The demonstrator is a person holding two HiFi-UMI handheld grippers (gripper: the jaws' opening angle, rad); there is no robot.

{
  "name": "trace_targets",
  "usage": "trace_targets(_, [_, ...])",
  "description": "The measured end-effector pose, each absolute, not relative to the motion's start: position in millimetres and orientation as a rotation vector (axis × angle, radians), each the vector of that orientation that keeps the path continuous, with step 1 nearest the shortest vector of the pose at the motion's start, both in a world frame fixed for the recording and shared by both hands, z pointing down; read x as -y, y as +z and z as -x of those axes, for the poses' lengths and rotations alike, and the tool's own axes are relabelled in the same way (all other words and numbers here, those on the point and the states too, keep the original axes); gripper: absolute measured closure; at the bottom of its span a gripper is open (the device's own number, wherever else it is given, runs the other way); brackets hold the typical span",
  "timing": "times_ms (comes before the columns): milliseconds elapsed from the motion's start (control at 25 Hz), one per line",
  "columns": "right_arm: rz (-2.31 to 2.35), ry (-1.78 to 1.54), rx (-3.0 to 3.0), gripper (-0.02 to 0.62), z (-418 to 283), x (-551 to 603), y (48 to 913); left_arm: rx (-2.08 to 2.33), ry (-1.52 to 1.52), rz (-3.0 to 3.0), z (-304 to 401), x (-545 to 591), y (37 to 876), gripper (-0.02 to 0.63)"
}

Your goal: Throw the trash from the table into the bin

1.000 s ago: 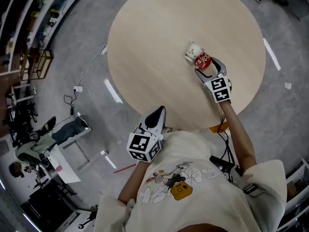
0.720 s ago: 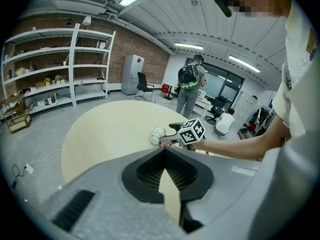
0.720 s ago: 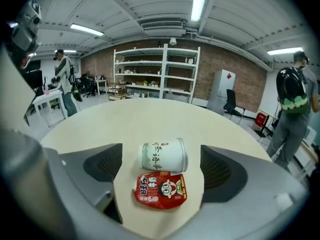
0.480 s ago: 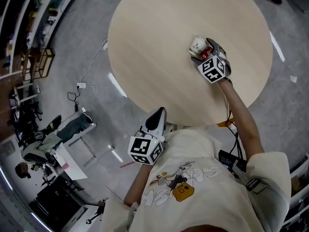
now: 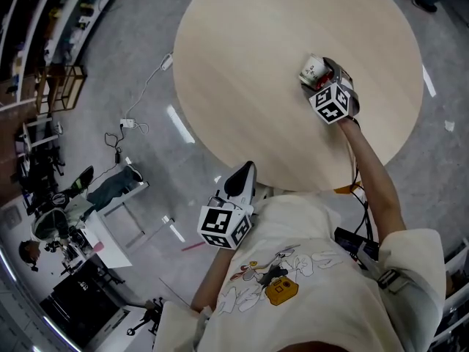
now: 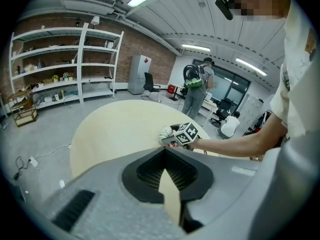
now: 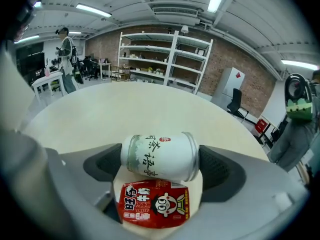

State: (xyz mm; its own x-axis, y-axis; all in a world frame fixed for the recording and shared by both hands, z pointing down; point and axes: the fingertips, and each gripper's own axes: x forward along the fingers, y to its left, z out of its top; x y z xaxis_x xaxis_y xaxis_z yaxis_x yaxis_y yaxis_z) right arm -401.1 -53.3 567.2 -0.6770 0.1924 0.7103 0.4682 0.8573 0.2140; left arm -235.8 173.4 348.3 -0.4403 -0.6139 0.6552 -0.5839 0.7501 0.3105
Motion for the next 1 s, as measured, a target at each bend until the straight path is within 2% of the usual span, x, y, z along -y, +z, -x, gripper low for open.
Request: trace_targets(1000, [0.283, -0.400, 2.561, 0.106, 345.1, -29.8, 422.5, 2.092, -0.133, -1.364, 242.9, -201.1, 335.2, 0.603])
